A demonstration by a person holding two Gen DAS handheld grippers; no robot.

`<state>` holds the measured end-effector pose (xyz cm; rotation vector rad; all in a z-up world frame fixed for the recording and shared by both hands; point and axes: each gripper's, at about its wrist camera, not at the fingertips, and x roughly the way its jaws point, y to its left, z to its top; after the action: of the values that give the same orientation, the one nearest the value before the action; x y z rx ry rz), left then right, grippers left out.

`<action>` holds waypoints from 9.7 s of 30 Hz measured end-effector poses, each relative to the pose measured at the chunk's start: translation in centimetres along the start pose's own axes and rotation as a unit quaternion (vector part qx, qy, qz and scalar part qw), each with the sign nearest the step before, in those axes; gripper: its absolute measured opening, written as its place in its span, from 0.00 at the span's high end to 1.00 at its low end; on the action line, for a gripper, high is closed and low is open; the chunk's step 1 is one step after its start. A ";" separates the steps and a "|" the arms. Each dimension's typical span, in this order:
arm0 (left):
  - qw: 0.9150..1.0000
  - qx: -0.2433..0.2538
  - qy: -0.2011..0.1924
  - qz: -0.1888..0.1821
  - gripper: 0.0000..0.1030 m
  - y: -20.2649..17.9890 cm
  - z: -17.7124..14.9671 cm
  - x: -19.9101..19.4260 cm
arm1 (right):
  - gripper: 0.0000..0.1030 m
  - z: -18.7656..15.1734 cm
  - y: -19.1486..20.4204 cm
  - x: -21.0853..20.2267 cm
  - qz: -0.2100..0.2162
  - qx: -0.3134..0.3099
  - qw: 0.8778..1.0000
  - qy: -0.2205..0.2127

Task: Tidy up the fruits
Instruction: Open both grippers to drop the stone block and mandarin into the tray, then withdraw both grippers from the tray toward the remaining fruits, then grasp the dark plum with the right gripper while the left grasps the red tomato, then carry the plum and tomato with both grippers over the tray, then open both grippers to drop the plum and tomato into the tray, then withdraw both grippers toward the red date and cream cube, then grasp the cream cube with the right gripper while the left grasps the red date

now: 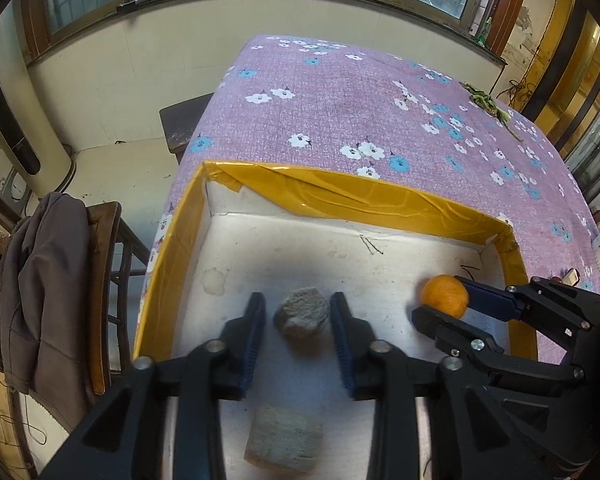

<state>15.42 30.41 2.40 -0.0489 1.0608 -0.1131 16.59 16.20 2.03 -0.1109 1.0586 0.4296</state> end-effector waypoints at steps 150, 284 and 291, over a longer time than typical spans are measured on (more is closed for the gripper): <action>0.990 0.035 -0.032 -0.131 0.69 -18.7 -9.2 -8.2 | 0.79 -17.0 -13.9 -16.0 -0.013 0.041 0.995 -0.094; 0.999 0.053 -0.001 0.009 0.10 -21.9 -8.7 -6.6 | 0.72 -10.5 -22.5 -8.7 -0.009 0.038 0.997 -0.063; 0.997 0.072 -0.006 -0.002 0.10 -26.1 -5.1 -2.6 | 0.72 -13.1 -24.4 -11.5 -0.012 0.058 0.995 -0.075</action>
<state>7.96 4.88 4.62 0.0780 1.0380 -0.1928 10.65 -13.19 2.62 0.0127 0.9318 0.3480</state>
